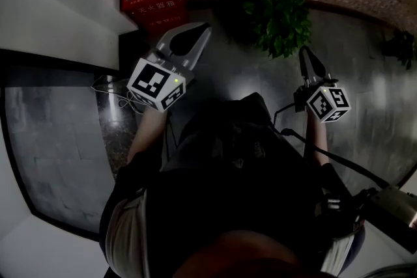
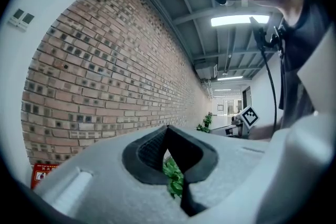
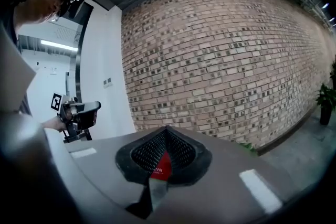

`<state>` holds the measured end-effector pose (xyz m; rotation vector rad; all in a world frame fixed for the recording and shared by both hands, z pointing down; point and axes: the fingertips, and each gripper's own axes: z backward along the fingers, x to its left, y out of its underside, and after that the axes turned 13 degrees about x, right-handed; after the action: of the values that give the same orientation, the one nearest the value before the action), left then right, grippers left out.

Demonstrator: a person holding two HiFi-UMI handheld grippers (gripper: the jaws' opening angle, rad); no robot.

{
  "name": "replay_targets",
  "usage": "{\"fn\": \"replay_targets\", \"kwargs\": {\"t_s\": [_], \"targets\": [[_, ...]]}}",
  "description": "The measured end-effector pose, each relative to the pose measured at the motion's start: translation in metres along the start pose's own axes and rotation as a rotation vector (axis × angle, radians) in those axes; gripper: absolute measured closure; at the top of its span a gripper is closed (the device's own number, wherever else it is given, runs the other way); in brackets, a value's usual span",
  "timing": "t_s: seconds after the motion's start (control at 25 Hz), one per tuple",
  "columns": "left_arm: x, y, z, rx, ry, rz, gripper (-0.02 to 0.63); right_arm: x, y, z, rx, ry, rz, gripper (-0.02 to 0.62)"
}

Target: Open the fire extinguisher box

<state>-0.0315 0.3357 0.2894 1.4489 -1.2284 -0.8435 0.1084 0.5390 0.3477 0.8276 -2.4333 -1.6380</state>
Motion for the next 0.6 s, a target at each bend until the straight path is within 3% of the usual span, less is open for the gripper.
{"fn": "replay_targets", "kwargs": {"t_s": [0.4,0.6], "targets": [[0.018,0.012,-0.016,0.028,-0.05,0.078,0.609,-0.02,0.013,-0.028,0.095,-0.015,0.004,0.595],[0.027,0.006,-0.043,0.042,-0.06,0.121,0.609,-0.05,0.003,-0.05,0.119,-0.033,-0.014,0.595]]}}
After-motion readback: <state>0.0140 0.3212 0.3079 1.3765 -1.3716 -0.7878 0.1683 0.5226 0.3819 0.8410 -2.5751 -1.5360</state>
